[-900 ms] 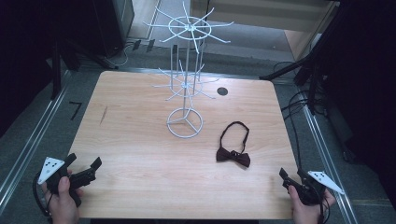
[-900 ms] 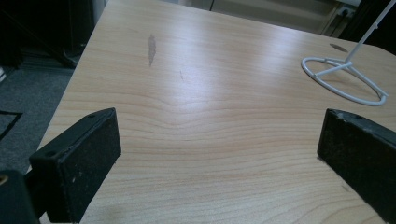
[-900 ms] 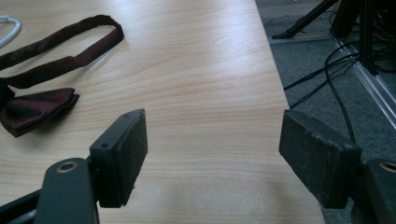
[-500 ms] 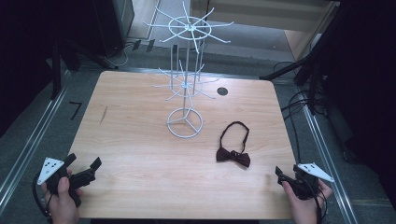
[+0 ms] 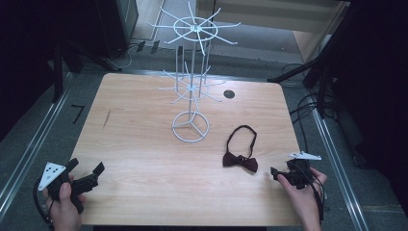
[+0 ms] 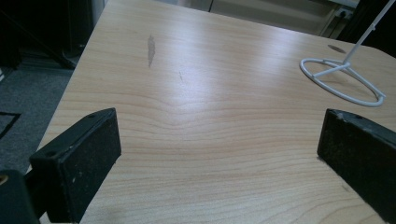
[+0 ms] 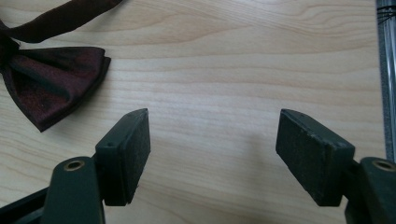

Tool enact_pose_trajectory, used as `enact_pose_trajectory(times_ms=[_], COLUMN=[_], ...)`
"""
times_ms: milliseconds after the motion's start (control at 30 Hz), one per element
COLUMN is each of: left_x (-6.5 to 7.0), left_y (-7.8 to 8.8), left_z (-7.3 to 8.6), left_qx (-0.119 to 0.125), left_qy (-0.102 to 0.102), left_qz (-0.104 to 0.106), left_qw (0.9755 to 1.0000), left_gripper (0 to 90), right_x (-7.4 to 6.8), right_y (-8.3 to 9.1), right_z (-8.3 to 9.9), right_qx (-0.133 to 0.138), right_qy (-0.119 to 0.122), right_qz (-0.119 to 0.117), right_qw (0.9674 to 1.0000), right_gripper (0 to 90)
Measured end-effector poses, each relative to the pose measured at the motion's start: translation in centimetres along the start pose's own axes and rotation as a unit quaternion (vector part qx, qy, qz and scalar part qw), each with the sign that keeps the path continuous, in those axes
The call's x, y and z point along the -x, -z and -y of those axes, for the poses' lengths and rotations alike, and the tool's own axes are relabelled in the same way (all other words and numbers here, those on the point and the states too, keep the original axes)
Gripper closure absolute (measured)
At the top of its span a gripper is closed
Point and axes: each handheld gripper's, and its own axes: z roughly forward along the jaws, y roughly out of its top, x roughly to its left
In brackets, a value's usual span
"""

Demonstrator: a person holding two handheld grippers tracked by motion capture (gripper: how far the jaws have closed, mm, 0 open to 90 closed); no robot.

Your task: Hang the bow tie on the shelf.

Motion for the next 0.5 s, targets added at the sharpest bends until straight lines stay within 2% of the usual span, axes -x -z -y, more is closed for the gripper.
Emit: enact_pose_trajectory(times_ms=[67, 367, 500], left_x=[0.0, 0.0, -0.1], left_y=[0.0, 0.0, 0.0], left_z=[0.0, 0.0, 0.0], left_qx=[0.001, -0.002, -0.002], left_qy=[0.001, 0.0, 0.0], left_qz=[0.0, 0.0, 0.001], left_qw=[1.0, 1.0, 1.0], left_gripper=[0.2, 0.2, 0.2], right_x=[-0.6, -2.2, -3.9], right_y=[-0.3, 0.0, -0.2], right_z=[-1.0, -3.6, -4.9], right_qx=[-0.019, -0.035, -0.043], right_qy=[0.014, 0.02, 0.037], right_qz=[0.0, -0.005, -0.019], right_qw=[0.9997, 0.9992, 0.9982], right_gripper=[24.7, 22.8, 18.1])
